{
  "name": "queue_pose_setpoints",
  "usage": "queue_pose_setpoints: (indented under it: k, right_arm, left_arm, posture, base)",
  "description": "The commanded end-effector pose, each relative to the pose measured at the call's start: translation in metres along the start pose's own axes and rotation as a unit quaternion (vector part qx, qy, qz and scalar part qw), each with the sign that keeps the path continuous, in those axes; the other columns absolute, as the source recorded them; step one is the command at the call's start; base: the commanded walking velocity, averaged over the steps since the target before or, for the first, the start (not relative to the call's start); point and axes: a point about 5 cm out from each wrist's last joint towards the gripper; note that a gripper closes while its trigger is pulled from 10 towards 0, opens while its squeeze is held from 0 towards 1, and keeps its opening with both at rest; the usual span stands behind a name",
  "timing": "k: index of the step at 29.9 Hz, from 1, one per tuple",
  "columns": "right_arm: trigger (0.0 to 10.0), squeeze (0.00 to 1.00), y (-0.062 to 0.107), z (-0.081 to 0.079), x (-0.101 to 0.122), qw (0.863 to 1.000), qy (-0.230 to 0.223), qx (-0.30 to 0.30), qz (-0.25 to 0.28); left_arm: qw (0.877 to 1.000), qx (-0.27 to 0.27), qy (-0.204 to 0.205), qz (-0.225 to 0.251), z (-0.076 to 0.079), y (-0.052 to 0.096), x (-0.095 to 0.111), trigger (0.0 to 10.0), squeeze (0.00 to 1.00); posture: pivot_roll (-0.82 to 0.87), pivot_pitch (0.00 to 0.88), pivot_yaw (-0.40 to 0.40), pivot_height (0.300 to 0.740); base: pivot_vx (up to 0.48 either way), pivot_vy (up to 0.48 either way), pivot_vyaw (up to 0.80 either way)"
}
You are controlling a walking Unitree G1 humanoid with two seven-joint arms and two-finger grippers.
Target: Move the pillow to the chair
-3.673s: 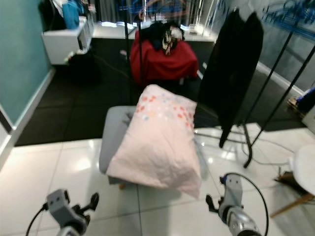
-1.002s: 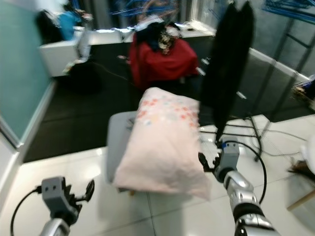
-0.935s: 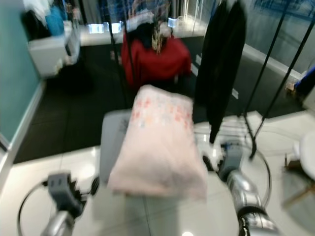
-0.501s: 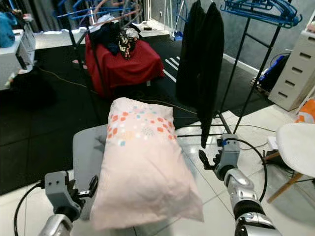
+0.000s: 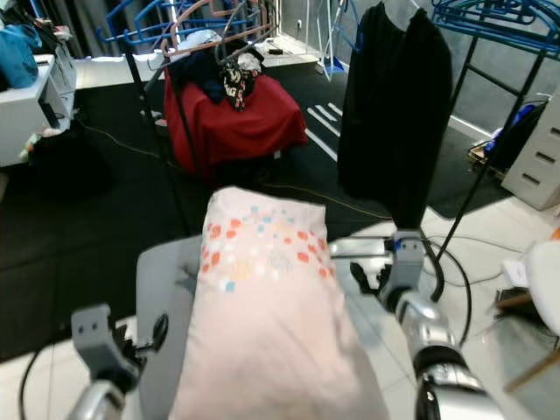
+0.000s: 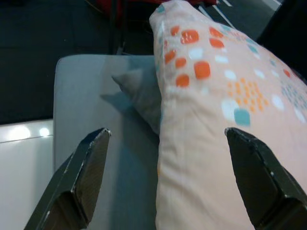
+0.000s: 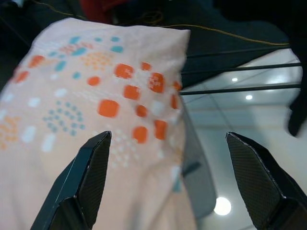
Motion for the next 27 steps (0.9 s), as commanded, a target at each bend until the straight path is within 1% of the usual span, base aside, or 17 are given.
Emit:
queue_pose_setpoints:
  k: [1, 4, 5, 6, 7, 8, 9, 12, 14, 17, 21, 22, 23, 24, 25, 26, 27]
  right_arm:
    - [10.0, 0.00, -0.001, -0.001, 0.001, 1.000, -0.013, 0.004, 0.000]
    - [10.0, 0.00, -0.002, -0.001, 0.005, 1.000, -0.016, 0.008, 0.004]
    - [10.0, 0.00, -0.002, -0.001, 0.005, 1.000, -0.016, 0.008, 0.004]
    - [10.0, 0.00, -0.003, -0.001, 0.007, 1.000, -0.020, 0.009, 0.007]
    - [10.0, 0.00, -0.003, -0.001, 0.007, 1.000, -0.020, 0.009, 0.007]
    - [10.0, 0.00, -0.003, -0.001, 0.009, 1.000, -0.028, 0.009, 0.011]
    - [10.0, 0.00, -0.003, -0.001, 0.009, 1.000, -0.028, 0.009, 0.011]
    - [10.0, 0.00, -0.006, 0.000, 0.018, 0.998, -0.056, 0.012, 0.024]
    - [10.0, 0.00, -0.006, 0.001, 0.022, 0.997, -0.065, 0.011, 0.029]
    - [10.0, 0.00, -0.007, 0.002, 0.027, 0.997, -0.072, 0.009, 0.034]
    - [10.0, 0.00, -0.009, 0.002, 0.036, 0.995, -0.082, 0.009, 0.048]
    - [10.0, 0.00, -0.009, 0.002, 0.036, 0.995, -0.082, 0.009, 0.048]
    - [10.0, 0.00, -0.010, 0.001, 0.038, 0.995, -0.084, 0.010, 0.051]
    - [10.0, 0.00, -0.010, 0.001, 0.038, 0.995, -0.084, 0.010, 0.051]
    - [10.0, 0.00, -0.011, 0.000, 0.040, 0.995, -0.086, 0.014, 0.054]
    - [10.0, 0.00, -0.011, 0.000, 0.040, 0.995, -0.086, 0.014, 0.054]
    - [10.0, 0.00, -0.011, -0.001, 0.042, 0.995, -0.086, 0.017, 0.055]
  left_arm:
    - [1.000, 0.008, 0.000, -0.001, -0.004, 0.001, 0.002, 10.0, 0.00]
    - [1.000, -0.001, 0.021, 0.004, 0.001, -0.001, 0.006, 10.0, 0.00]
    - [1.000, -0.001, 0.021, 0.004, 0.001, -0.001, 0.006, 10.0, 0.00]
    - [0.999, -0.014, 0.032, 0.007, 0.005, -0.003, 0.008, 10.0, 0.00]
    - [0.999, -0.014, 0.032, 0.007, 0.005, -0.003, 0.008, 10.0, 0.00]
    - [0.999, -0.029, 0.040, 0.008, 0.010, -0.005, 0.011, 10.0, 0.00]
    - [0.999, -0.029, 0.040, 0.008, 0.010, -0.005, 0.011, 10.0, 0.00]
    - [0.994, -0.084, 0.064, -0.001, 0.027, -0.015, 0.019, 10.0, 0.00]
    - [0.992, -0.102, 0.076, -0.003, 0.034, -0.023, 0.025, 10.0, 0.00]
    - [0.991, -0.110, 0.082, -0.002, 0.037, -0.028, 0.031, 10.0, 0.00]
    - [0.989, -0.120, 0.090, -0.005, 0.042, -0.043, 0.041, 10.0, 0.00]
    - [0.989, -0.120, 0.090, -0.005, 0.042, -0.043, 0.041, 10.0, 0.00]
    - [0.988, -0.122, 0.091, -0.003, 0.044, -0.048, 0.045, 10.0, 0.00]
    - [0.988, -0.122, 0.091, -0.003, 0.044, -0.048, 0.045, 10.0, 0.00]
    - [0.988, -0.122, 0.091, -0.001, 0.047, -0.054, 0.049, 10.0, 0.00]
    - [0.988, -0.122, 0.091, -0.001, 0.047, -0.054, 0.049, 10.0, 0.00]
    - [0.988, -0.125, 0.087, 0.003, 0.050, -0.060, 0.055, 10.0, 0.00]
  posture:
    - [-0.15, 0.000, -0.021, 0.720]
    - [-0.15, 0.000, -0.022, 0.710]
    - [-0.15, 0.000, -0.022, 0.710]
    - [-0.15, 0.000, -0.023, 0.705]
    - [-0.15, 0.000, -0.023, 0.705]
    - [-0.14, 0.000, -0.025, 0.700]
    - [-0.14, 0.000, -0.025, 0.700]
    - [-0.15, 0.000, -0.020, 0.685]
    - [-0.16, 0.000, -0.011, 0.675]
    - [-0.17, 0.000, 0.002, 0.665]
    - [-0.18, 0.000, 0.016, 0.645]
    - [-0.18, 0.000, 0.016, 0.645]
    - [-0.18, 0.000, 0.022, 0.640]
    - [-0.18, 0.000, 0.022, 0.640]
    - [-0.18, 0.002, 0.024, 0.635]
    - [-0.18, 0.002, 0.024, 0.635]
    - [-0.18, 0.012, 0.026, 0.630]
  base:
    - [0.000, 0.000, 0.00]
    - [0.000, 0.000, 0.00]
    - [0.000, 0.000, 0.00]
    - [0.000, 0.000, 0.00]
    - [0.000, 0.000, 0.00]
    - [0.000, 0.000, 0.00]
    - [0.000, 0.000, 0.00]
    - [0.000, 0.000, 0.00]
    - [0.000, 0.000, 0.00]
    - [0.000, 0.000, 0.00]
    - [0.000, 0.000, 0.00]
    - [0.000, 0.000, 0.00]
    - [0.000, 0.000, 0.00]
    - [0.000, 0.000, 0.00]
    - [0.000, 0.000, 0.00]
    - [0.000, 0.000, 0.00]
    - [0.000, 0.000, 0.00]
Point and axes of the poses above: a point about 5 cm out from each wrist's last joint towards the gripper, its own y axis pointing back from the gripper into the wrist, its own x axis along the axis of the wrist's last joint, z = x × y, and after that the axes turned 12 degrees about y, right-handed
